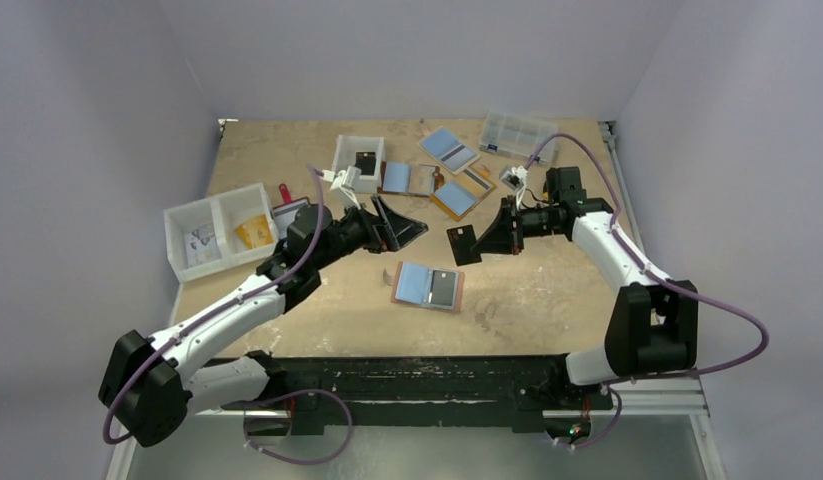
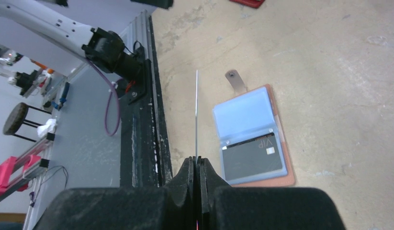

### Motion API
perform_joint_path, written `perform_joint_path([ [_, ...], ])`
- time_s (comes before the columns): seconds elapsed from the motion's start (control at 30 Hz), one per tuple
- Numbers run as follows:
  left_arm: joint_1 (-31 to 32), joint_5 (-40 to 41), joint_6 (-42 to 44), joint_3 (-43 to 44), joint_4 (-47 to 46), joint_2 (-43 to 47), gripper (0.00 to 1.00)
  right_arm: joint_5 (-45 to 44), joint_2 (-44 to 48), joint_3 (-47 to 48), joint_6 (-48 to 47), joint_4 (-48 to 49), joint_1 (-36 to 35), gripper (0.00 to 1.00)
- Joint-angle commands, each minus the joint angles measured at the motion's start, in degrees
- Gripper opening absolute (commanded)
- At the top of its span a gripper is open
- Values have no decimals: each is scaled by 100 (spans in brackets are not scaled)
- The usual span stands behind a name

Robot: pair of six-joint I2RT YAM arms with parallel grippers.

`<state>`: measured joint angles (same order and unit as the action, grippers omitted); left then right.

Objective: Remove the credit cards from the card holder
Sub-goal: Place the credit card in the storage box.

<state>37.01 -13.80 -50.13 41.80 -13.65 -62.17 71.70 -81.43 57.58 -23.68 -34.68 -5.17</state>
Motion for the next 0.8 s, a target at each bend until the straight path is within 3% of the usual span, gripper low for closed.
perform_joint_path([
  [0.0, -10, -460, -369, -104, -1167, -406, 88, 493, -219, 527, -437, -665, 3, 0],
  [0.27, 124, -686, -510, 257, -1519, -1354, 78, 760, -706, 1179, -464, -1146, -69, 0],
  [0.47, 351, -936, -746, 469, -2037, -2087, 57, 905, -974, 1416, -448, -1296, -113, 0],
  [0.63, 490, -1003, -801, 560, -2371, -2375, 51, 931, -1064, 1426, -384, -1260, -133, 0],
  [0.7, 491, -1046, -797, 579, -2423, -2444, 41, 942, -1060, 1408, -329, -1215, -133, 0],
  [0.77, 491, -1112, -785, 600, -2476, -2510, 18, 936, -1059, 1390, -294, -1172, -133, 0],
])
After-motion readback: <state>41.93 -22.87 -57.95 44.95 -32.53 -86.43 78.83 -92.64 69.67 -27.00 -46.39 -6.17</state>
